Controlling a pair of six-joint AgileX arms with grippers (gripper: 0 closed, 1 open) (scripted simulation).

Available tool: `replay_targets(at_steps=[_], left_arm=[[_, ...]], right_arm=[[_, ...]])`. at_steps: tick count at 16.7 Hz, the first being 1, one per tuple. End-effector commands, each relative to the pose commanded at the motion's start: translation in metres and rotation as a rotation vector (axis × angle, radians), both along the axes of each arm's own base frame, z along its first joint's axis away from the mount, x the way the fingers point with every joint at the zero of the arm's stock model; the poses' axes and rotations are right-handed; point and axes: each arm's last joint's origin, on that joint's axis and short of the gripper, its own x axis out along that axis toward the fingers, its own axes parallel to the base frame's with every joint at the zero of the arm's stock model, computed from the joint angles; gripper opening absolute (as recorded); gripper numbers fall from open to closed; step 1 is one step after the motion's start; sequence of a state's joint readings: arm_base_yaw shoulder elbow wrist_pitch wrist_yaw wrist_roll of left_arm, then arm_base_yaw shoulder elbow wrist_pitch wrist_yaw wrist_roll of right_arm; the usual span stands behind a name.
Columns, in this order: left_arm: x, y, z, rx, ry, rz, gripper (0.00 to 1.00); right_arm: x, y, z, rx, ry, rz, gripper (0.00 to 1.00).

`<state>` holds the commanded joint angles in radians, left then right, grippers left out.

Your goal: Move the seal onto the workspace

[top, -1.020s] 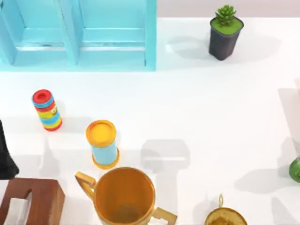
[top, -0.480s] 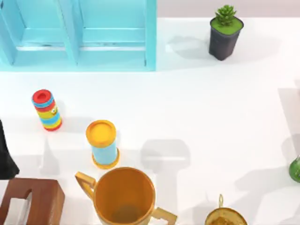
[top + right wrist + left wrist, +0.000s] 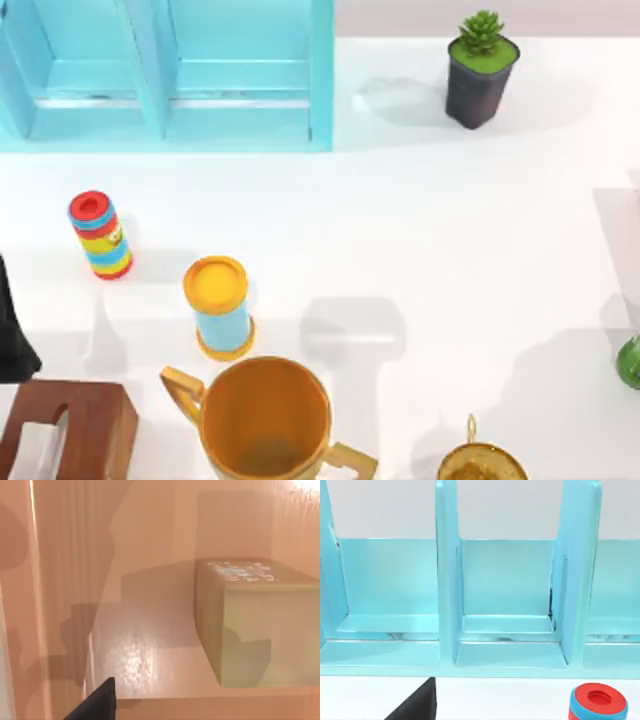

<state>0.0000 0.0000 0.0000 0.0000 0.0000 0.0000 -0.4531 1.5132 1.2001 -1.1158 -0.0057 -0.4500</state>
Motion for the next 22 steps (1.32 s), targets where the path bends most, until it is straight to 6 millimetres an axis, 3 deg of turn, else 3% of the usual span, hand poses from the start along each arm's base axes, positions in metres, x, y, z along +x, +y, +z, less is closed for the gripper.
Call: replay_targets(at_steps=[4,12,20,22], left_arm=[[0.000,0.000,0.000,0.000,0.000,0.000,1.00],[0.000,0.000,0.000,0.000,0.000,0.000,1.00],[0.000,0.000,0.000,0.000,0.000,0.000,1.00],[0.000,0.000,0.000,0.000,0.000,0.000,1.00]], right_arm=[[0.016,-0.025,-0.005,0.052,0.119,-0.004,1.00],[0.018,-0.027,-0.010,0.058,0.130,-0.003,1.00],[0.020,-0.029,-0.091,0.053,0.122,-0.004,1.00],[0.018,-0.028,-0.103,0.056,0.128,-0.004,1.00]])
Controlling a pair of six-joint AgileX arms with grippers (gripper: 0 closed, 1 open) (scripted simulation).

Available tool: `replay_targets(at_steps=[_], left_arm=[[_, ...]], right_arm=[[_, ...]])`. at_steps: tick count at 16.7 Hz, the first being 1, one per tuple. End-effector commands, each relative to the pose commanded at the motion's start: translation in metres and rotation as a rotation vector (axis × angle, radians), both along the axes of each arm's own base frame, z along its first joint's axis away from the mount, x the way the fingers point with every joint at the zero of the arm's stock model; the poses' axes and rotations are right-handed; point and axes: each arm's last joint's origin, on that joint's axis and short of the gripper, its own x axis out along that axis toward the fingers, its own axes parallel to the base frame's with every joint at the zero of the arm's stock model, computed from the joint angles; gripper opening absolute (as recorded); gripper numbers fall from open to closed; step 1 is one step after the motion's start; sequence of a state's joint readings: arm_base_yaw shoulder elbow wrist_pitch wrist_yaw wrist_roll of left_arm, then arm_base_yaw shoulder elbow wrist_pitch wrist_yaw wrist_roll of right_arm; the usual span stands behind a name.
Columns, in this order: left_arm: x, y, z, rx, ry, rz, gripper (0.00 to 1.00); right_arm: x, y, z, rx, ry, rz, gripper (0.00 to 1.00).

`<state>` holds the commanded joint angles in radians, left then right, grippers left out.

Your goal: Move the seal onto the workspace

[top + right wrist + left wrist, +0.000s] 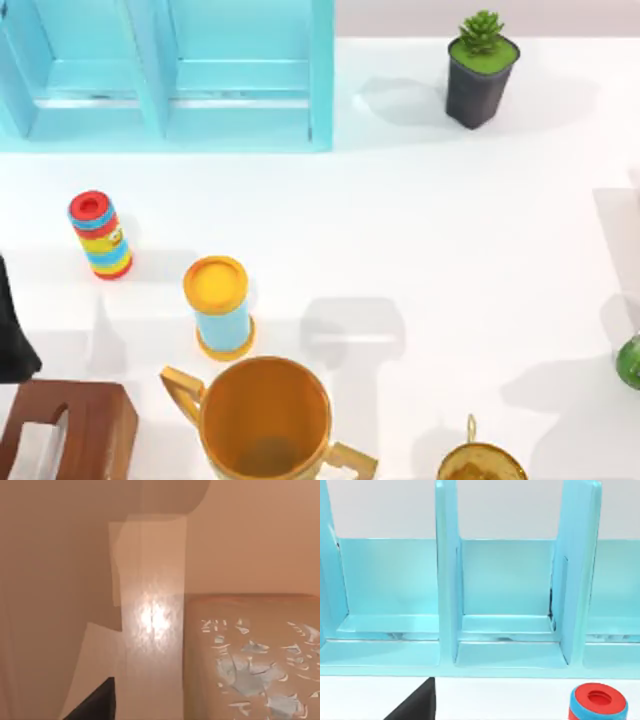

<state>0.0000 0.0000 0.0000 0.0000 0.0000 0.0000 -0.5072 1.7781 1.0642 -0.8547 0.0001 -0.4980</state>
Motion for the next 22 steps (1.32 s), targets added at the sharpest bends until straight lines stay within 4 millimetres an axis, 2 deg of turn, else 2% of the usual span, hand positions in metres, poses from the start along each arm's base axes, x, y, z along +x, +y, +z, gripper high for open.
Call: replay_targets(at_steps=[4,17,22], left_arm=[[0.0000,0.0000,0.0000,0.000,0.000,0.000,1.00],[0.0000,0.0000,0.0000,0.000,0.000,0.000,1.00],[0.0000,0.0000,0.0000,0.000,0.000,0.000,1.00]], right_arm=[[-0.0003,0.0002,-0.0016,0.001,0.001,0.000,1.00],[-0.0003,0.0002,-0.0016,0.001,0.001,0.000,0.02],[-0.0003,0.0002,-0.0016,0.001,0.001,0.000,0.00]])
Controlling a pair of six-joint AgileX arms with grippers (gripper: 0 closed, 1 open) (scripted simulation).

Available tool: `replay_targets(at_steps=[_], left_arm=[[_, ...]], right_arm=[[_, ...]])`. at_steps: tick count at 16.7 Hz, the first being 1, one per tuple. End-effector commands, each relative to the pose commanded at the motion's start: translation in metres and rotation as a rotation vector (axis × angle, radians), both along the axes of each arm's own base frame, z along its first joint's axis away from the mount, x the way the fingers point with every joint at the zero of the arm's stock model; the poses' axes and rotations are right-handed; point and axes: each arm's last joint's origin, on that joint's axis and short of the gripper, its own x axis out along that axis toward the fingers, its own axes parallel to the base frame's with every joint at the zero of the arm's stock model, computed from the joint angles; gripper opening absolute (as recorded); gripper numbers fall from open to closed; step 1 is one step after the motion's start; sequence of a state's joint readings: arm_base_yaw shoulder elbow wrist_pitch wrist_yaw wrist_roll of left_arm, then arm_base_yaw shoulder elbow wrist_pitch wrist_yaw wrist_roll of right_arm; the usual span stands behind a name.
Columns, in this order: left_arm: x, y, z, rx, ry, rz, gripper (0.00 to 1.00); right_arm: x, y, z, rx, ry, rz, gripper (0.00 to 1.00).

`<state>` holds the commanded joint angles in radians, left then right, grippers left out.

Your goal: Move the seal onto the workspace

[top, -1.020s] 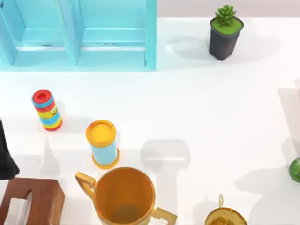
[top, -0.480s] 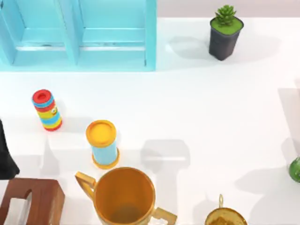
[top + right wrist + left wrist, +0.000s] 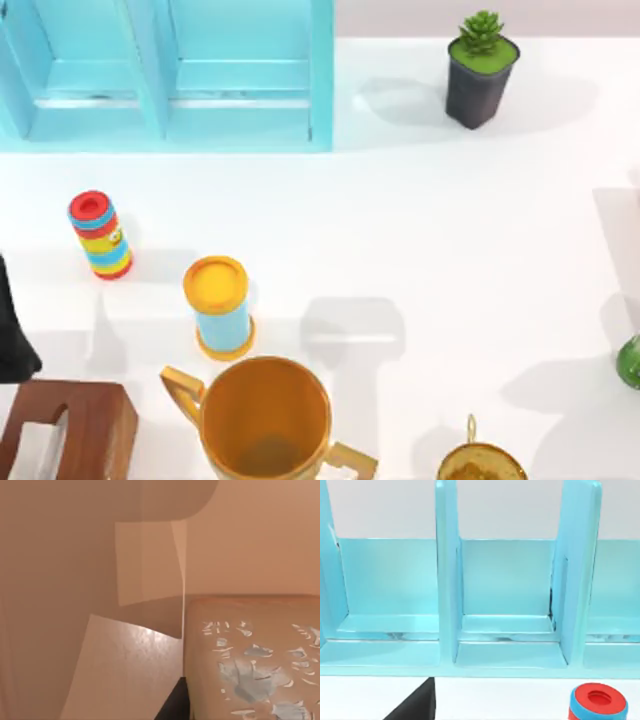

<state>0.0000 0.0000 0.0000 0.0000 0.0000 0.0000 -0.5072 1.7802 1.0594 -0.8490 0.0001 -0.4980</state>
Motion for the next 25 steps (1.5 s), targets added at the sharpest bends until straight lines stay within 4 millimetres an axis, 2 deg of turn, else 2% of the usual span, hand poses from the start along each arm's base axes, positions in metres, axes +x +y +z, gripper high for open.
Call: replay_targets(at_steps=[5,7,10,12,14,17,20,22,25], left_arm=[[0.000,0.000,0.000,0.000,0.000,0.000,1.00],[0.000,0.000,0.000,0.000,0.000,0.000,1.00],[0.000,0.000,0.000,0.000,0.000,0.000,1.00],[0.000,0.000,0.000,0.000,0.000,0.000,1.00],[0.000,0.000,0.000,0.000,0.000,0.000,1.00],[0.000,0.000,0.000,0.000,0.000,0.000,1.00],[0.000,0.000,0.000,0.000,0.000,0.000,1.00],[0.000,0.000,0.000,0.000,0.000,0.000,1.00],[0.000,0.000,0.000,0.000,0.000,0.000,1.00]], right_arm=[[0.001,0.000,0.001,-0.003,-0.006,-0.001,0.00],[0.009,0.002,0.012,-0.015,-0.057,0.001,0.00],[0.032,0.017,0.046,-0.017,-0.163,0.014,0.00],[0.044,0.037,0.075,0.000,-0.206,0.023,0.00],[0.047,0.063,0.102,0.023,-0.214,0.027,0.00],[0.035,0.105,0.133,0.041,-0.153,0.020,0.00],[0.014,0.136,0.148,0.025,-0.062,0.007,0.00],[0.004,0.147,0.150,0.006,-0.016,0.001,0.00],[0.002,0.150,0.151,-0.002,-0.002,-0.001,0.00]])
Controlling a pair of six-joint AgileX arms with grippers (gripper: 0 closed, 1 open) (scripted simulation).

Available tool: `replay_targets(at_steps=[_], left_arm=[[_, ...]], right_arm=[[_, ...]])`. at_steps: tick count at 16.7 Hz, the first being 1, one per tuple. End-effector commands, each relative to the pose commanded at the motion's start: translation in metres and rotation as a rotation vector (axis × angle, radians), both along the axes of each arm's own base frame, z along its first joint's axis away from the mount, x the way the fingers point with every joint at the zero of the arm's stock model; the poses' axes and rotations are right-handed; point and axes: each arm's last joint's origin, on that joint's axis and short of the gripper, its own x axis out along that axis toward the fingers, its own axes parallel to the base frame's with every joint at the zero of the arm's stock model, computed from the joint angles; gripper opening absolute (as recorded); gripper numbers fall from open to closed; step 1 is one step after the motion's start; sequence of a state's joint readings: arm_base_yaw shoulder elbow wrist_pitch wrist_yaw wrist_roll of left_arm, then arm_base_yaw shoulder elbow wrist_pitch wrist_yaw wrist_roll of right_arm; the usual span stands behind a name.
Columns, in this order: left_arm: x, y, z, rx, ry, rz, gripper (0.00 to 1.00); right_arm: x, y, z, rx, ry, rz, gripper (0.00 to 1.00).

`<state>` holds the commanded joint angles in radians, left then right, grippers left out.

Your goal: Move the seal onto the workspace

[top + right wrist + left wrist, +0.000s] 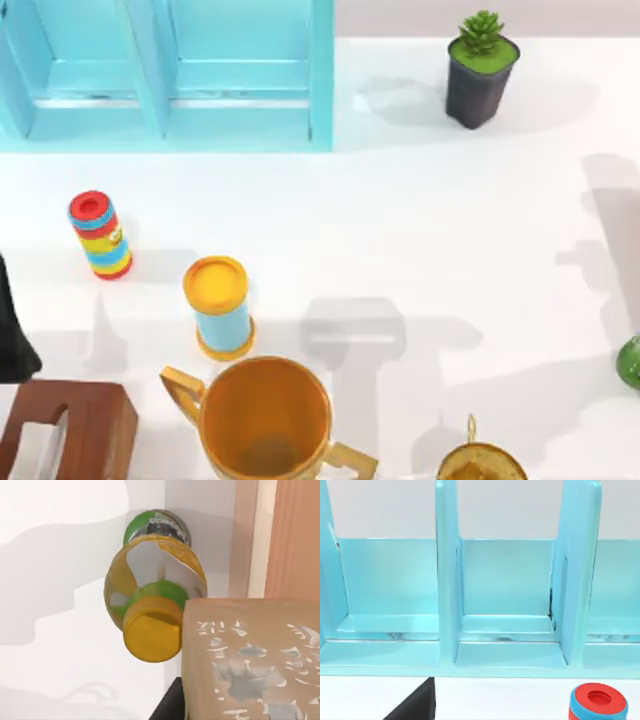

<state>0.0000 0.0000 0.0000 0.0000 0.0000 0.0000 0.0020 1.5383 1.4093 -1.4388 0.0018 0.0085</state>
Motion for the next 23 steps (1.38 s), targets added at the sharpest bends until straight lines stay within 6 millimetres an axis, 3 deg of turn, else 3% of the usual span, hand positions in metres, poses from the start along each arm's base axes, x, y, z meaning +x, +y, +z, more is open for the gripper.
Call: replay_targets(at_steps=[3,6,10,13,16,20,23], left_arm=[[0.000,0.000,0.000,0.000,0.000,0.000,1.00],[0.000,0.000,0.000,0.000,0.000,0.000,1.00],[0.000,0.000,0.000,0.000,0.000,0.000,1.00],[0.000,0.000,0.000,0.000,0.000,0.000,1.00],[0.000,0.000,0.000,0.000,0.000,0.000,1.00],[0.000,0.000,0.000,0.000,0.000,0.000,1.00],[0.000,0.000,0.000,0.000,0.000,0.000,1.00]], right_arm=[[0.001,-0.001,0.000,0.002,-0.002,-0.006,0.00],[0.003,0.000,0.016,-0.013,-0.066,-0.030,0.00],[0.029,0.022,0.019,-0.015,-0.132,-0.051,0.00],[0.059,0.056,-0.008,-0.005,-0.109,-0.046,0.00],[0.083,0.097,-0.047,0.000,-0.062,-0.032,0.00],[0.095,0.144,-0.095,0.001,-0.013,-0.012,0.00],[0.097,0.159,-0.110,0.001,0.001,-0.005,0.00]])
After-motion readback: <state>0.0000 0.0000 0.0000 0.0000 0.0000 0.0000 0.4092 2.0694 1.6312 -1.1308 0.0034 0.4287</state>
